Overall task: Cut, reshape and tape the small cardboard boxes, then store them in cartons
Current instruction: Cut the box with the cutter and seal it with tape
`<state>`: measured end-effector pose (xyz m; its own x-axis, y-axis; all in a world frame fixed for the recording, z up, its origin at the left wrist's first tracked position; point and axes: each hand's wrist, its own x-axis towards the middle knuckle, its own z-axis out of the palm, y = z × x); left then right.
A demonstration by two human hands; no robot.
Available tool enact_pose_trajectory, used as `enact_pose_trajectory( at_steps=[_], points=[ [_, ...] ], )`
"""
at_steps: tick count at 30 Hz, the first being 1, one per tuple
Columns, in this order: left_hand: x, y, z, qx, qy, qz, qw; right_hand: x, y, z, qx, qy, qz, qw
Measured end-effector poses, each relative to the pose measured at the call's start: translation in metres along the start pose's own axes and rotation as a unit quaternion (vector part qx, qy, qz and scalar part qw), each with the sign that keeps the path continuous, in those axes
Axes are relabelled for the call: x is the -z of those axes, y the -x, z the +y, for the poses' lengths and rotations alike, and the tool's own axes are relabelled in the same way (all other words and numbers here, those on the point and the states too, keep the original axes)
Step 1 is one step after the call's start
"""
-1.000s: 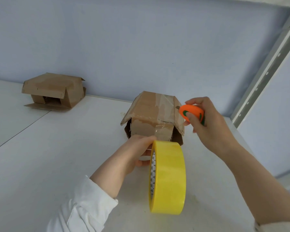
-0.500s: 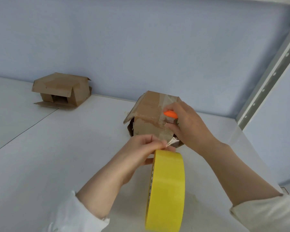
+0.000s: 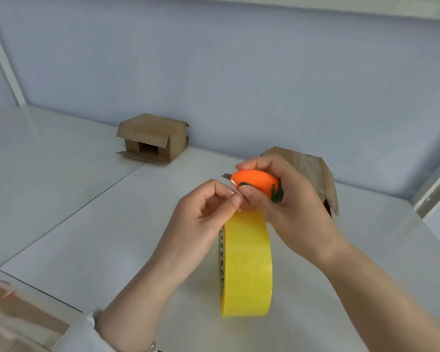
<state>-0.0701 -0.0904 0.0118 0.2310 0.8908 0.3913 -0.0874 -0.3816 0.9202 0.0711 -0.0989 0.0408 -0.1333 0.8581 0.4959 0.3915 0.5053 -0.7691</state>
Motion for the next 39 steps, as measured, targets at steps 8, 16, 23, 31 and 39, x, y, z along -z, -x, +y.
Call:
enact_pose_trajectory(
  at_steps=[8,16,23,31,39],
  points=[
    [0.109,-0.037,-0.008,0.061,-0.057,-0.041,0.996,-0.095,-0.052,-0.009,-0.016,0.025,0.083,0.996],
    [0.147,-0.067,-0.029,0.124,-0.097,-0.087,0.984,-0.128,-0.085,0.006,-0.074,0.045,0.106,0.991],
    [0.155,-0.07,-0.03,0.185,-0.096,-0.091,0.974,-0.133,-0.087,0.008,-0.076,0.059,0.116,0.989],
    [0.147,-0.063,-0.028,-0.009,-0.283,0.036,0.959,-0.121,-0.113,0.026,-0.271,0.06,-0.028,0.96],
    [0.108,-0.081,0.009,-0.014,-0.492,-0.087,0.866,0.001,-0.041,0.044,-0.088,0.263,0.13,0.952]
  ],
)
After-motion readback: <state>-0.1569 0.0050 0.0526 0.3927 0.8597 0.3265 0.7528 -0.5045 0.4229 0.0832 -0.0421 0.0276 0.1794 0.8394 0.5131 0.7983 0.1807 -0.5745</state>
